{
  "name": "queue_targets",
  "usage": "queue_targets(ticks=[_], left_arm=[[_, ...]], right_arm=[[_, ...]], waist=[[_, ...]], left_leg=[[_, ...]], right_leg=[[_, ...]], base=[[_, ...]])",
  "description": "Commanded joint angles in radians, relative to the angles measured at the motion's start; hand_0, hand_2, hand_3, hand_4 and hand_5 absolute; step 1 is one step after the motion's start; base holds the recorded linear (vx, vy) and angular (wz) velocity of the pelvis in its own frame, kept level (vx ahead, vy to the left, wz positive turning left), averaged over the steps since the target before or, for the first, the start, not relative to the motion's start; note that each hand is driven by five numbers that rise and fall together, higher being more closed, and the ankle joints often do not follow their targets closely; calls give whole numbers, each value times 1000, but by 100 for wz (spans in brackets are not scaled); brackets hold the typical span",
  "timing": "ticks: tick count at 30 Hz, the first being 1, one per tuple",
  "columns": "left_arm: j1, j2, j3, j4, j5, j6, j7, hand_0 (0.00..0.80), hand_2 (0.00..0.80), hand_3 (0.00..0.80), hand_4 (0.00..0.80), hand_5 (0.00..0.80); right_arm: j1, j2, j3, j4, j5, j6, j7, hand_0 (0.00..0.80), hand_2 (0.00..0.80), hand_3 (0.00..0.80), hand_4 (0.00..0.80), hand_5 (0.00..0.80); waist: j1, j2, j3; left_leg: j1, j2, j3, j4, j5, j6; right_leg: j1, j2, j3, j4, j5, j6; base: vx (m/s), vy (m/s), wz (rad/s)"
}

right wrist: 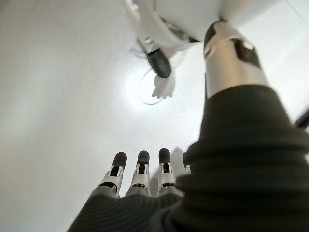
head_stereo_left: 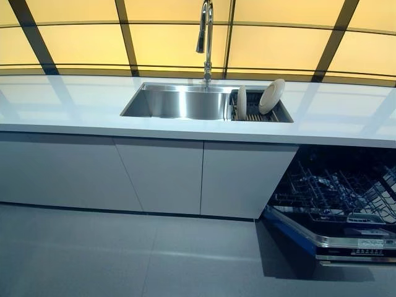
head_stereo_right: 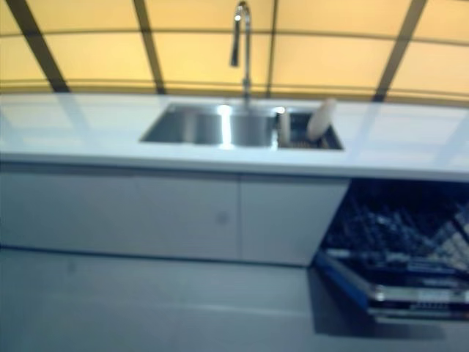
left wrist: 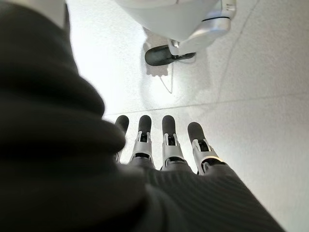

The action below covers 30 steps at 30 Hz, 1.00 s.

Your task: Take plates into dishwasher

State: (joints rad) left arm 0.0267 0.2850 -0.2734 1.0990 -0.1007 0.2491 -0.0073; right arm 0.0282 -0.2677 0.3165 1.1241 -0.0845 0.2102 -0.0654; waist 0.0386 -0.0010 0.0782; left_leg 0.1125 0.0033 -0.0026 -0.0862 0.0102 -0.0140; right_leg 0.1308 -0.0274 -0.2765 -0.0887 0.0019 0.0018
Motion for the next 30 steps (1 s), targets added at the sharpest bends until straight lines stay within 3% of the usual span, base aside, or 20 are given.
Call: queue_targets(ticks=[1, 5, 12, 30], left_arm=[[-74, -23, 26, 64, 2, -45, 20, 0, 0, 0, 0, 0], [-71, -20, 25, 54, -22, -60, -3, 0, 0, 0, 0, 0], [-71, -24, 11, 65, -10, -63, -12, 0, 0, 0, 0, 0], [-74, -26, 9, 87, -8, -16, 5, 0, 0, 0, 0, 0]], right_arm=[[-52, 2, 22, 55, -19, -8, -15, 0, 0, 0, 0, 0], [-52, -5, 16, 60, -21, 18, -37, 0, 0, 0, 0, 0], [-64, -4, 20, 57, -28, 4, -29, 0, 0, 0, 0, 0], [-85, -5, 36, 63, -65, 11, -41, 0, 0, 0, 0, 0]], waist=[[-11, -8, 23], [-14, -9, 25], [-14, -10, 27], [-17, -5, 42]], left_leg=[[36, -53, 52, -1, -104, 73], [47, -51, 56, -1, -108, 74], [49, -49, 60, -1, -109, 78], [52, -44, 69, -1, -107, 83]], right_leg=[[26, 1, 31, 47, -85, 44], [31, 3, 38, 52, -87, 45], [28, 4, 46, 57, -87, 44], [17, 0, 46, 83, -97, 43]], base=[[0, 0, 0], [0, 0, 0], [0, 0, 0], [0, 0, 0]])
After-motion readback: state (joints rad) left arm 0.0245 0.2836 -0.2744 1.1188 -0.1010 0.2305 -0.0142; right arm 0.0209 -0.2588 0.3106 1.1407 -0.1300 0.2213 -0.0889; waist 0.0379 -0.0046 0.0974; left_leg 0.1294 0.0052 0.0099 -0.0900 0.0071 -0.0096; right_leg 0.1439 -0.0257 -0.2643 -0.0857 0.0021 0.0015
